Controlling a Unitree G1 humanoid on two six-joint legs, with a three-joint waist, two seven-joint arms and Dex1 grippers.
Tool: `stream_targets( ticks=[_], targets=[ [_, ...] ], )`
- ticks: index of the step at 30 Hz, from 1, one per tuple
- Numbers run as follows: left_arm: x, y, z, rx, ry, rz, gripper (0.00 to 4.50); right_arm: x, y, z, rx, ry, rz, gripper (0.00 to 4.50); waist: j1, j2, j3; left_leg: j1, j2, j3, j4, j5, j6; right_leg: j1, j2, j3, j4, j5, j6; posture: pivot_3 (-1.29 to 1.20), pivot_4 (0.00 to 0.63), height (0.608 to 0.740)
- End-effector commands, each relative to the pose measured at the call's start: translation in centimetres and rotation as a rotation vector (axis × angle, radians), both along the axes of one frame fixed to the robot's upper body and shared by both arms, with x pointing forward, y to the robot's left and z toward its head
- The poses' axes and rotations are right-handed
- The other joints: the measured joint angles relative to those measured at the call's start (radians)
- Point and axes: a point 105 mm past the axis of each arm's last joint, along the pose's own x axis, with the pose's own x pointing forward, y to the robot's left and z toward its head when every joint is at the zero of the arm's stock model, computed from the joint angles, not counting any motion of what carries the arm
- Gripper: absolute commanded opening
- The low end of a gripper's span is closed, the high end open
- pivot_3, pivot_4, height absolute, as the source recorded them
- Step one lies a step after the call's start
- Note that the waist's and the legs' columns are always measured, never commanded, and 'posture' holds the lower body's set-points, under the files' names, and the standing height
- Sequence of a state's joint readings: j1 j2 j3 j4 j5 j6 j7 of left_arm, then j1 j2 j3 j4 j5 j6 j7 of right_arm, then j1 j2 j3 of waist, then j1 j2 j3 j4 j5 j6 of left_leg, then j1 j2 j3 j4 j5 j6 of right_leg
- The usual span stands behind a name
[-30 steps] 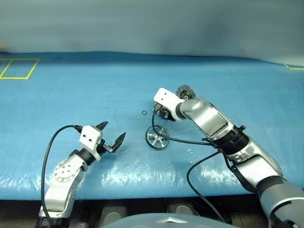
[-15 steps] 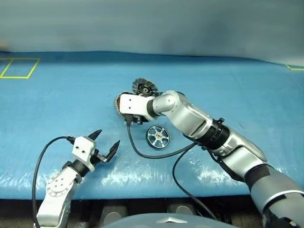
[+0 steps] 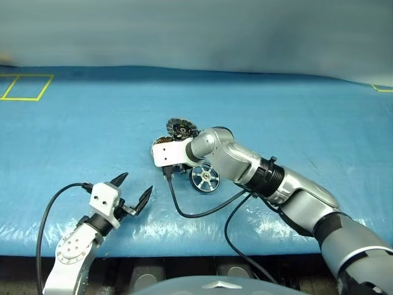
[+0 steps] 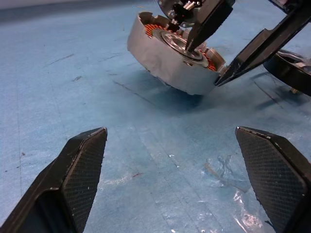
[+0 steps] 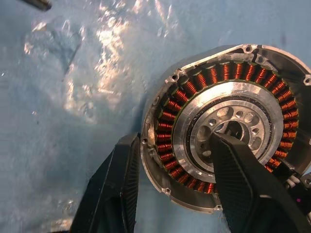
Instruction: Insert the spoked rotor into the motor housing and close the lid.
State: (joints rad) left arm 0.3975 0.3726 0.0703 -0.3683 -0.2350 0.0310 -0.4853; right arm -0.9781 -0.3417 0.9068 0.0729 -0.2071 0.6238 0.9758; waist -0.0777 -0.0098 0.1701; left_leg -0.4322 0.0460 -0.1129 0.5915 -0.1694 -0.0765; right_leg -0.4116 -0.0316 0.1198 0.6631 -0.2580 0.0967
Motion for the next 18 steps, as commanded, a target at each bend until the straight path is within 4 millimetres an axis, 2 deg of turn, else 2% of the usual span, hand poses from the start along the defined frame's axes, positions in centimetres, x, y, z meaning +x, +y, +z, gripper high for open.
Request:
stream_targets(
  ticks=[1,8,13,14,18],
  targets=[
    [0.1,-0.6,1.7,0.001,-0.074,-0.018,4.50,-1.1,0.7,1.2,0.002,-0.044,0.107,1.85,-0.002,0.000,0.000,0.000,0.000,0.000,0.000,0.000,0.000,0.000,0.000,0.000,0.000,0.000,0.000,0.00,0.150,0.740],
    [0.4,-0.5,1.6,0.009,-0.077,-0.013,4.50,-2.4,0.5,0.7,-0.036,-0.032,0.185,1.85,-0.002,0.000,0.000,0.001,0.000,0.000,0.001,0.000,0.000,0.001,0.000,0.000,0.001,0.000,0.001,0.00,0.150,0.740],
    [0.4,-0.7,1.6,-0.004,-0.073,-0.025,4.50,-2.4,0.7,0.9,-0.020,-0.039,0.187,1.85,-0.001,0.000,0.000,0.001,0.000,0.000,0.001,0.000,0.000,0.001,0.000,0.000,0.001,0.000,0.001,0.00,0.150,0.740],
    [0.4,-0.7,1.6,-0.007,-0.070,-0.030,4.50,-2.3,0.8,1.0,-0.014,-0.040,0.183,2.58,-0.001,0.000,0.000,0.001,0.000,0.000,0.001,0.000,0.000,0.001,0.000,0.000,0.001,0.000,0.001,0.00,0.150,0.740],
    [0.3,-1.0,1.4,-0.014,-0.057,-0.050,4.50,-2.1,1.1,1.6,0.016,-0.042,0.152,3.75,-0.001,0.000,0.000,0.001,0.000,0.000,0.002,0.000,0.000,0.001,0.000,0.000,0.002,0.000,0.001,0.00,0.150,0.740]
  ],
)
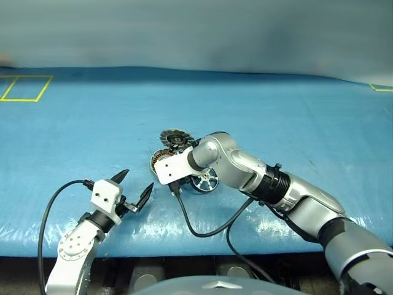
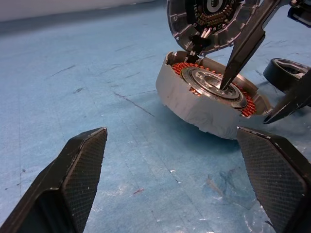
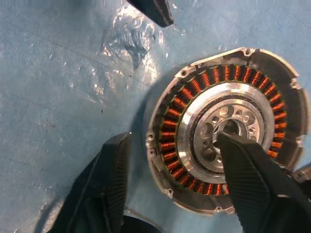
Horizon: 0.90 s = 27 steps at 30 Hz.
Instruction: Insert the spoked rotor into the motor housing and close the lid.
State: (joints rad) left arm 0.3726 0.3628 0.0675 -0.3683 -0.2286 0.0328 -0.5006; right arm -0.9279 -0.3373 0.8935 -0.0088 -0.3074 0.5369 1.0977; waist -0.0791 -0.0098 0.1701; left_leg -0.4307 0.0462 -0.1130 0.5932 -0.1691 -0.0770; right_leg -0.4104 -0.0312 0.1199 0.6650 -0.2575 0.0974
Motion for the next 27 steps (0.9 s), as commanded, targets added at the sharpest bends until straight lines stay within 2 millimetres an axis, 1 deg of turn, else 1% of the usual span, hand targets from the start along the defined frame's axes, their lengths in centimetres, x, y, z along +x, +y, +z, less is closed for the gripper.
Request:
stream_targets(
  ticks=[1,3,6,9,12,15,18,20,22,25,27],
  targets=[
    [-0.1,-0.5,1.0,-0.010,-0.035,-0.032,4.50,-0.1,0.6,1.9,0.062,-0.015,-0.004,3.75,0.000,0.000,0.000,0.000,0.000,0.000,0.000,0.000,0.000,0.000,0.000,0.000,0.000,0.000,0.000,0.00,0.150,0.740],
    [-0.2,-0.5,0.9,-0.010,-0.033,-0.034,4.50,-0.4,0.7,2.7,0.080,-0.003,-0.005,3.75,0.001,0.000,0.000,0.000,0.000,0.000,0.000,0.000,0.000,0.000,0.000,0.000,0.000,0.000,0.000,0.00,0.150,0.740],
    [-0.2,-0.6,0.9,-0.014,-0.029,-0.043,4.50,-1.3,1.0,4.4,0.136,0.019,0.006,3.75,0.002,0.000,0.000,0.000,0.000,0.000,0.001,0.000,0.000,0.000,0.000,0.000,0.000,0.000,0.000,0.00,0.150,0.740],
    [-0.2,-0.7,0.9,-0.018,-0.024,-0.058,4.50,-1.6,0.7,5.7,0.176,0.016,-0.004,3.75,0.003,0.000,0.000,0.000,0.000,0.000,0.001,0.000,0.000,0.000,0.000,0.000,0.001,0.000,0.000,0.00,0.150,0.740],
    [-0.1,-1.0,0.9,-0.016,-0.022,-0.076,4.50,-1.8,-0.7,7.2,0.244,0.057,-0.055,3.75,0.005,0.000,0.000,0.000,0.000,0.000,0.001,0.000,0.000,0.000,0.000,0.000,0.001,0.000,-0.001,0.00,0.150,0.740],
    [-0.1,-1.2,0.9,-0.013,-0.022,-0.086,4.50,-1.5,-2.7,7.9,0.296,0.090,-0.140,3.75,0.011,-0.001,0.000,0.000,0.000,0.000,0.002,0.000,0.000,0.001,0.000,0.000,0.001,-0.001,-0.003,0.00,0.150,0.740],
    [-0.1,-1.4,0.9,-0.009,-0.019,-0.096,4.50,-0.3,-5.4,8.0,0.346,0.102,-0.301,3.75,0.012,-0.001,0.000,0.000,0.000,0.000,0.002,0.000,0.000,0.001,0.000,0.000,0.001,-0.002,-0.004,0.00,0.150,0.740],
    [-0.1,-1.5,0.8,-0.008,-0.014,-0.101,4.50,1.0,-7.5,7.7,0.380,0.102,-0.448,3.75,0.012,-0.001,0.000,0.000,0.000,0.000,0.002,0.000,0.000,0.001,0.000,0.000,0.001,-0.002,-0.004,0.00,0.150,0.740],
    [-0.1,-1.6,0.7,-0.007,-0.007,-0.110,4.50,2.2,-9.1,7.3,0.403,0.091,-0.576,3.75,0.010,-0.001,0.000,0.000,0.000,0.000,0.002,0.000,0.000,0.001,0.000,0.000,0.001,-0.002,-0.005,0.00,0.150,0.740],
    [0.0,-1.8,0.7,-0.011,-0.002,-0.125,4.50,3.9,-10.5,6.1,0.450,0.112,-0.757,3.75,0.007,-0.001,0.000,0.000,0.000,0.000,0.002,0.000,0.000,0.001,0.000,0.000,0.001,-0.002,-0.005,0.00,0.150,0.740],
    [0.0,-2.0,0.7,-0.015,0.001,-0.139,4.50,4.6,-10.4,5.3,0.495,0.146,-0.820,3.75,0.007,-0.001,-0.001,0.000,0.000,0.000,0.003,0.000,0.000,0.001,0.001,0.001,0.001,-0.002,-0.005,0.00,0.150,0.740]
  ],
)
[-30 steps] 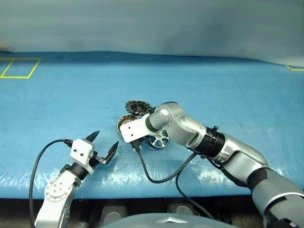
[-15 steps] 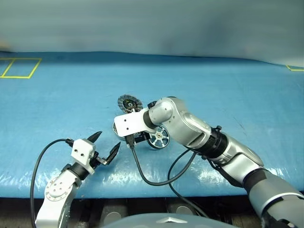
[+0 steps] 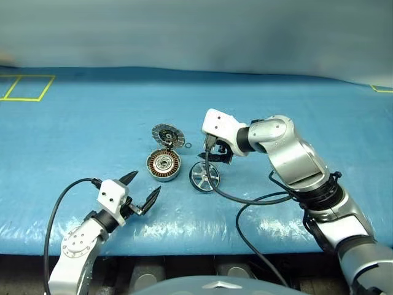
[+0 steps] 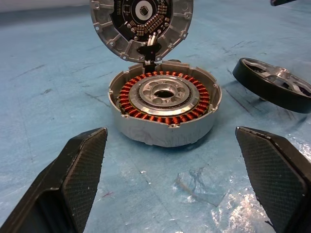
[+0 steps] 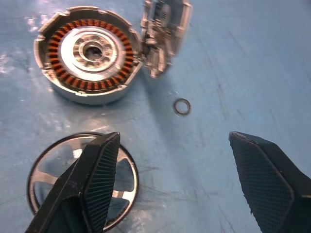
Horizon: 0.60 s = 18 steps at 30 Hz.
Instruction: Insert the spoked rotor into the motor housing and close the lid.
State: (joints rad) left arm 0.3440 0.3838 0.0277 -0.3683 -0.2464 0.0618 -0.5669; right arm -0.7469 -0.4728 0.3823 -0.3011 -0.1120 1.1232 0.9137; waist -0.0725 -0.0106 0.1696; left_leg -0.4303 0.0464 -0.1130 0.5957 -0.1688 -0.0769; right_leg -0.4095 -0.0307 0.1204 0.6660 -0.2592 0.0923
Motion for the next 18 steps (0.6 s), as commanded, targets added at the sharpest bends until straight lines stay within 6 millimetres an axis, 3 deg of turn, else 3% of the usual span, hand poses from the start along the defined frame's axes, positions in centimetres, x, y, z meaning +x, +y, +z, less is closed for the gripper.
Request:
stream_targets(
  ticks=[1,9,18],
  targets=[
    [0.0,-0.4,0.8,-0.001,-0.025,-0.034,4.50,1.2,-0.1,-0.5,0.081,0.006,-0.101,3.75,0.000,0.000,0.000,0.000,0.000,0.000,0.000,0.000,0.000,0.000,0.000,0.000,0.000,0.000,0.000,0.00,0.150,0.740],
    [0.1,-0.6,0.6,0.005,-0.025,-0.043,4.50,3.2,2.8,-3.6,0.198,-0.014,-0.143,3.75,-0.006,0.000,0.000,0.000,0.000,0.000,0.000,0.000,0.000,0.000,0.000,0.000,0.000,0.003,0.005,0.00,0.150,0.740],
    [-0.2,-0.6,0.2,-0.003,-0.014,-0.034,4.50,4.5,5.4,-5.2,0.299,0.032,-0.189,3.75,-0.011,0.000,0.000,0.000,0.000,0.000,0.000,0.000,0.000,0.001,0.001,0.000,0.000,0.004,0.005,0.00,0.150,0.740]
  ],
)
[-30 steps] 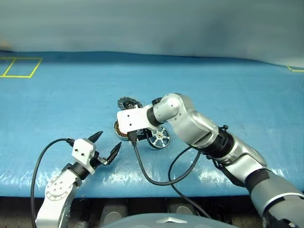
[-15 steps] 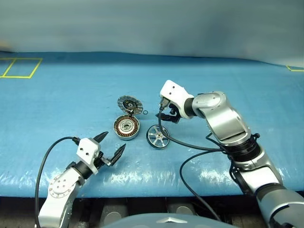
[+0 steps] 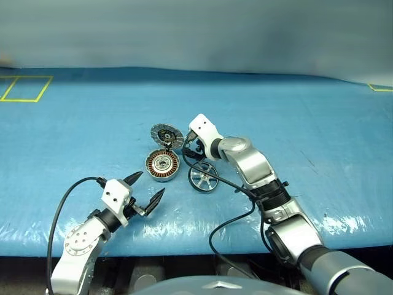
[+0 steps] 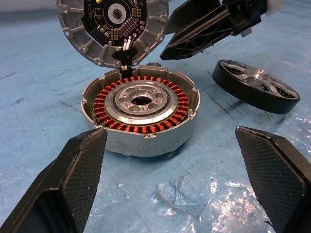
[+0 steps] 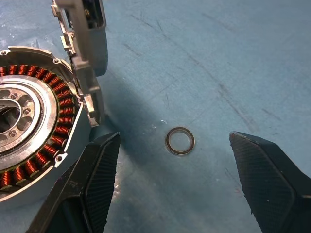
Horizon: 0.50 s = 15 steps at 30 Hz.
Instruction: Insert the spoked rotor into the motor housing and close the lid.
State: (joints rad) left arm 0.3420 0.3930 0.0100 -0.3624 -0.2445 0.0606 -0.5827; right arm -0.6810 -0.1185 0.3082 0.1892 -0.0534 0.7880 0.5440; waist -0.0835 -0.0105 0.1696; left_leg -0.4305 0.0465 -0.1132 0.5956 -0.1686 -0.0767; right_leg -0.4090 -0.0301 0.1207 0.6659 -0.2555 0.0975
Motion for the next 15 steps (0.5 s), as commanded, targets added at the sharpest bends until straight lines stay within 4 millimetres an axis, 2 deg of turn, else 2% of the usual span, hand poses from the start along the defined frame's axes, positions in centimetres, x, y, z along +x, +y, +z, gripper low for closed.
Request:
stream_targets(
  ticks=[1,10,13,15],
  targets=[
    [-0.1,-0.2,0.5,-0.008,-0.025,-0.002,4.50,1.1,0.6,1.2,0.060,-0.029,-0.033,3.75,-0.001,0.000,0.000,0.000,0.000,0.000,0.000,0.000,0.000,0.000,0.000,0.000,0.000,0.000,0.000,0.00,0.150,0.740],
    [-0.1,-0.2,0.2,-0.010,-0.023,0.005,4.50,2.0,0.7,-1.2,0.033,0.041,-0.091,3.75,-0.002,0.000,0.000,0.000,0.000,0.000,-0.001,0.000,0.000,0.000,0.000,0.000,0.000,0.000,0.000,0.00,0.150,0.740],
    [-0.1,-0.1,0.1,-0.009,-0.021,0.008,4.50,1.8,0.3,-2.1,-0.008,0.059,-0.093,3.16,-0.002,0.001,0.000,0.000,0.000,0.000,-0.001,0.000,0.000,0.000,0.001,0.000,0.000,0.000,0.000,0.00,0.150,0.740],
    [-0.1,-0.1,0.1,-0.010,-0.021,0.010,4.50,1.7,0.1,-2.4,-0.031,0.059,-0.084,2.56,-0.002,0.001,0.000,0.001,0.000,0.000,-0.001,0.000,0.000,0.000,0.001,0.000,0.000,0.000,0.000,0.00,0.150,0.740]
  ],
)
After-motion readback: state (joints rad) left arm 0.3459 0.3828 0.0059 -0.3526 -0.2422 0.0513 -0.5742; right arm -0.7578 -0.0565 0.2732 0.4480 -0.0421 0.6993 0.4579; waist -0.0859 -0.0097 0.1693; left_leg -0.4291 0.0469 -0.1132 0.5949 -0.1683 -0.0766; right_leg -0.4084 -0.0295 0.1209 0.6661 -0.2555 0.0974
